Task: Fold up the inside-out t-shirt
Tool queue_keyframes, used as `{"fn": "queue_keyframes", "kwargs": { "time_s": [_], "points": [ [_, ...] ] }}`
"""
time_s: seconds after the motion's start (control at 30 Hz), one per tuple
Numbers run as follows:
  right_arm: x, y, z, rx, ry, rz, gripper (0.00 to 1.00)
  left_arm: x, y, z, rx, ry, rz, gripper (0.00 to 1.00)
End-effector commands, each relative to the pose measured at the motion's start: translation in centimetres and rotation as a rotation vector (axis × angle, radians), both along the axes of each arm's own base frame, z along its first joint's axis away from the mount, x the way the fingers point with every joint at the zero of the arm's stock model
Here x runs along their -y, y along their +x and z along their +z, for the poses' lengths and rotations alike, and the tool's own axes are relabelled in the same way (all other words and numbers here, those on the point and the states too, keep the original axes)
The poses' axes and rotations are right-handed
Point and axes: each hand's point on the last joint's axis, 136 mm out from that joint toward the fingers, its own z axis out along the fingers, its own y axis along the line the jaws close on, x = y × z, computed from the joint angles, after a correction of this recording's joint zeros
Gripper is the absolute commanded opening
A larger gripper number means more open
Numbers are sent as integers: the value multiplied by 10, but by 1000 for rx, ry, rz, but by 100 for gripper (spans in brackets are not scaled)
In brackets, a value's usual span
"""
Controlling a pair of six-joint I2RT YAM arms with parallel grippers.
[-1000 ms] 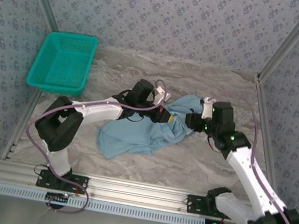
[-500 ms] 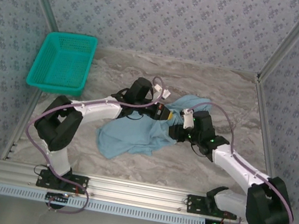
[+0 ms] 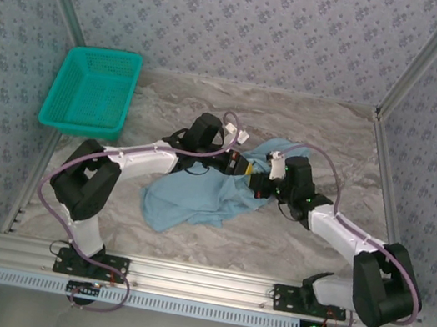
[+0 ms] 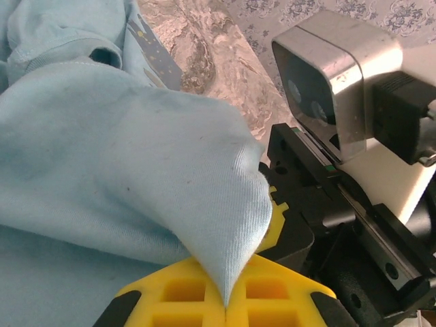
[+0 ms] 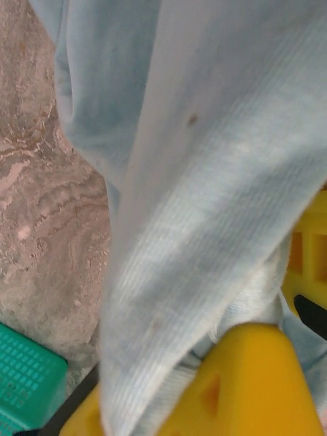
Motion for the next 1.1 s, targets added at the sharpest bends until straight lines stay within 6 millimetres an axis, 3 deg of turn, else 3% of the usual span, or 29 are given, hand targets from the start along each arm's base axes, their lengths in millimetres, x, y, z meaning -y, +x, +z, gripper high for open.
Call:
{"fn": "queue_keyframes", "kwargs": {
  "time_s": [0.0, 0.07, 0.2, 0.3, 0.47, 0.57, 0.7, 0.8, 0.93, 1.07],
  "points": [
    [-3, -16, 32, -34, 118, 80, 0, -10, 12, 19, 46, -20, 40, 0],
    [7, -27, 52, -63, 192, 90, 0, -21, 22, 15, 57, -3, 82, 2],
    [17, -39, 91, -104, 351, 112, 0, -36, 31, 4, 96, 36, 122, 32],
    [20, -31, 111, -105, 440, 96, 0, -40, 27, 5, 132, 36, 121, 44],
    [24, -11, 139, -81, 571, 68, 0, -50, 14, 19, 227, 25, 139, 56],
    [28, -1, 157, -66, 640, 58, 0, -46, -9, 30, 328, 26, 100, 59],
    [34, 3, 168, -77, 694, 56, 0, -25, -36, 33, 423, 42, -16, 52],
    [38, 2, 173, -79, 711, 56, 0, -22, -18, 18, 418, 132, 43, 51],
    [42, -1, 175, -76, 714, 46, 0, -27, 6, 11, 476, 225, 134, 56],
    [42, 0, 179, -59, 720, 47, 0, -8, 12, 10, 475, 205, 78, 56]
  ]
}}
